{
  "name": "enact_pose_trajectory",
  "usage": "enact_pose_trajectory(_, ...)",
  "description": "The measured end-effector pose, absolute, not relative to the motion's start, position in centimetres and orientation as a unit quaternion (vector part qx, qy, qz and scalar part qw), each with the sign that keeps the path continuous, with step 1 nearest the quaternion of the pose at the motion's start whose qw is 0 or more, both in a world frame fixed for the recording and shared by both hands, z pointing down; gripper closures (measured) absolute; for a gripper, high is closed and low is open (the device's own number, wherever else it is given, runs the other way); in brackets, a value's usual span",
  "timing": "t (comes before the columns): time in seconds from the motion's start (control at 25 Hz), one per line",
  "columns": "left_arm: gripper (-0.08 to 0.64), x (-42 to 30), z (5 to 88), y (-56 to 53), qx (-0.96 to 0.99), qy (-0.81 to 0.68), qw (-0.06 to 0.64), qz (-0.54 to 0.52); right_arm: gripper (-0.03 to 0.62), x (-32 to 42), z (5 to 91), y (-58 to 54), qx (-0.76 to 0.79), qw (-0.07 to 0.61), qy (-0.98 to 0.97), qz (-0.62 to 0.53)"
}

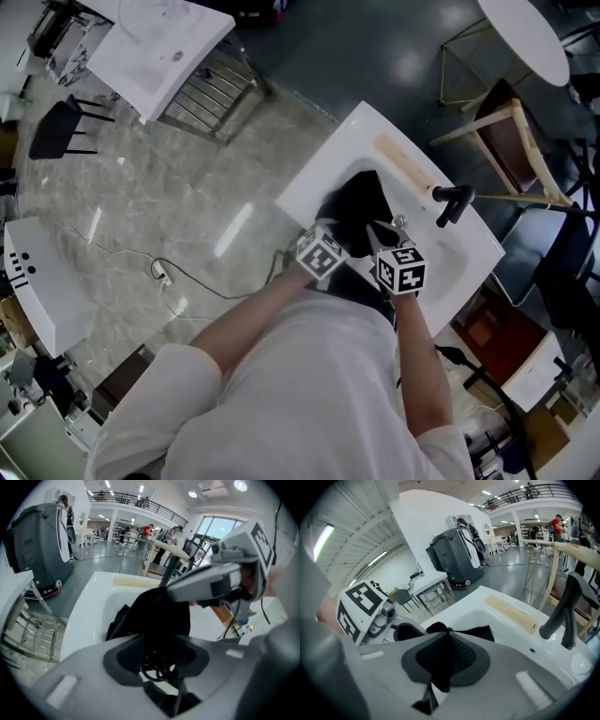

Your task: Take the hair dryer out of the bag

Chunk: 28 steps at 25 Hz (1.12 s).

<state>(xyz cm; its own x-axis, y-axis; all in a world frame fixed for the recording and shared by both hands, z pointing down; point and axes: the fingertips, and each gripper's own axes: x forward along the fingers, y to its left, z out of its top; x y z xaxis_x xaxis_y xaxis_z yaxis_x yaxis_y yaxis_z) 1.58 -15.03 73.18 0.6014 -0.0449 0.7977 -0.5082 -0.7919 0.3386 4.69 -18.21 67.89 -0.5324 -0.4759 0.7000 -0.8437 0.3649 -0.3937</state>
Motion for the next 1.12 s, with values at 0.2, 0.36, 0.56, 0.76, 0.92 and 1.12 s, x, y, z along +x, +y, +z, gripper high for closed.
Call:
enact_pose_trajectory(0.2,0.411,1.8,75.3,-16.5,0.827,-0.196,0.282,0.446,0.574,4.7,67.5,-18.6,0.407,0.235,-0.798,0.377)
enact_pose_trajectory(0.36,0.394,2.2,76.8,-16.9,0.812,-0.201,0.303,0.456,0.574,4.9,67.3,-18.7,0.408,0.225,-0.798,0.382)
enact_pose_trajectory(0.56,0.336,3.4,78.5,-16.6,0.802,-0.186,0.309,0.476,0.574,5.5,67.3,-18.8,0.412,0.212,-0.795,0.391)
enact_pose_trajectory(0.76,0.328,3.6,80.1,-16.0,0.784,-0.169,0.305,0.514,0.574,6.0,67.6,-19.3,0.42,0.211,-0.788,0.398)
enact_pose_trajectory(0.92,0.312,3.7,81.6,-15.6,0.771,-0.158,0.289,0.545,0.574,7.0,68.1,-19.3,0.432,0.212,-0.776,0.409)
enact_pose_trajectory(1.12,0.295,3.4,83.1,-15.1,0.759,-0.143,0.265,0.578,0.573,7.7,68.9,-18.9,0.433,0.21,-0.767,0.424)
